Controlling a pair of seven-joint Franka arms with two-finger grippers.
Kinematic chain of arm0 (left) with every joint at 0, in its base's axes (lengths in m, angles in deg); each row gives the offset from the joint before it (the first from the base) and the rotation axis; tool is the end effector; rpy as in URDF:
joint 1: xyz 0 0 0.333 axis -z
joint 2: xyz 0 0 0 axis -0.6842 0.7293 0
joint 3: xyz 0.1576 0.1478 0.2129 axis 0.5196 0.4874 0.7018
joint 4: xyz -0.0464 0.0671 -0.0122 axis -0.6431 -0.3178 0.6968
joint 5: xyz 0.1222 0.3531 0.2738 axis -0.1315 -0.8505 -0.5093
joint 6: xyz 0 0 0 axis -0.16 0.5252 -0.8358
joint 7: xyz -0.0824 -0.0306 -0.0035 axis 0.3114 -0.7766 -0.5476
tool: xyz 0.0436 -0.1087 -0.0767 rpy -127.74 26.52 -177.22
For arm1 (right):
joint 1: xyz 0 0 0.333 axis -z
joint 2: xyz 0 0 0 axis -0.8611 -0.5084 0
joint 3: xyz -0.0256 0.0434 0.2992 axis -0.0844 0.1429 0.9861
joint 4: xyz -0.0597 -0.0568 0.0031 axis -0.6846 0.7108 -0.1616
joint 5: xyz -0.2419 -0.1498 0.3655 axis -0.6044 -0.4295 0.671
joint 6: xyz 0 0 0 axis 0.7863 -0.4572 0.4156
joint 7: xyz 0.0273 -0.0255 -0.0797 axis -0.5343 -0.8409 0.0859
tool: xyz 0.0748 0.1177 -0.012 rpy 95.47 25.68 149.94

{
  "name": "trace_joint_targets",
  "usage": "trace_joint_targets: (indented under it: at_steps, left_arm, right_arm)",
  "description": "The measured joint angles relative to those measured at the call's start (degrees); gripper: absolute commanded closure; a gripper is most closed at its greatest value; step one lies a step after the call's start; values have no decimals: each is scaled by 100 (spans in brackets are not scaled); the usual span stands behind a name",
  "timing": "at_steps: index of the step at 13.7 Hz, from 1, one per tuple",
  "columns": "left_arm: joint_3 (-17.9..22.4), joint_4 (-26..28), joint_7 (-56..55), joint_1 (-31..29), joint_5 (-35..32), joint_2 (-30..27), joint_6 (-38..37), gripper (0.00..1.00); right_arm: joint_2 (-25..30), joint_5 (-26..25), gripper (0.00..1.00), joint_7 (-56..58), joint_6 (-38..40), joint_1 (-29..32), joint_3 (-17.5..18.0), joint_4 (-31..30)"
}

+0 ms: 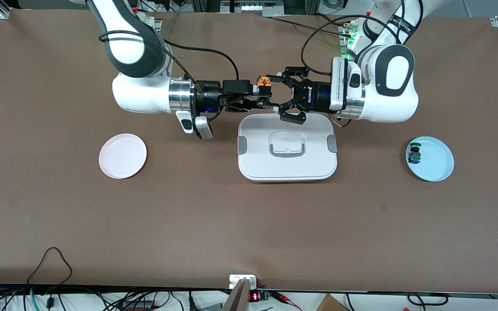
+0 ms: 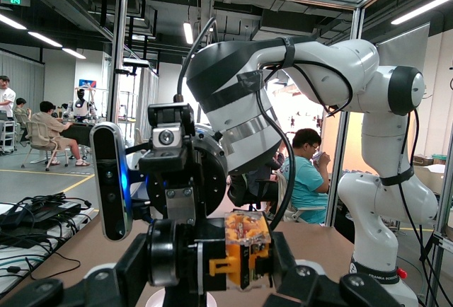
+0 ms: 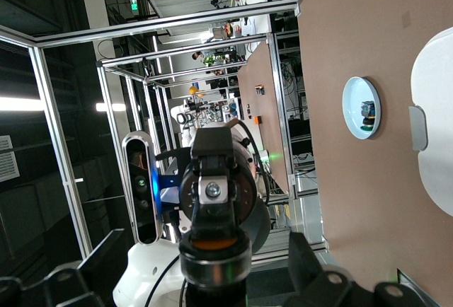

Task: Transfer orange switch to right arm and place
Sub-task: 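Close the right gripper on the orange switch beside the left gripper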

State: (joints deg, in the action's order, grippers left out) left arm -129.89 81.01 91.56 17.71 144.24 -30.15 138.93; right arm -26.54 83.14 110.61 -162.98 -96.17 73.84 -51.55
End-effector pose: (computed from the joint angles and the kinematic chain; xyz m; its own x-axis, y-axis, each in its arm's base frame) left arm 0.5728 -0.3669 0.3868 0.1053 0.0327 0.9939 -0.9919 0.0743 0.1027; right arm 0.5798 0.4781 0.4057 0.9880 -0.0074 -0.1541 -0.1542 -0.0602 -0.9862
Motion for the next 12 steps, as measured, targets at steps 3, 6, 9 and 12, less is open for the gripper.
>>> trace_joint_targets:
  at_steps: [3,6,9,12]
  left_arm:
    - [-1,0,0,0,2,0,0,100]
    - [-1,0,0,0,4,0,0,100]
    - [-4,0,0,0,4,0,0,100]
    - [-4,0,0,0,4,0,0,100]
  right_arm:
    - [2,6,1,0,-1,0,-14,0]
    - [5,7,5,-1,-1,0,-14,-2]
    - [6,7,11,0,-1,0,-14,-4]
    - [8,7,35,2,-1,0,-14,-31]
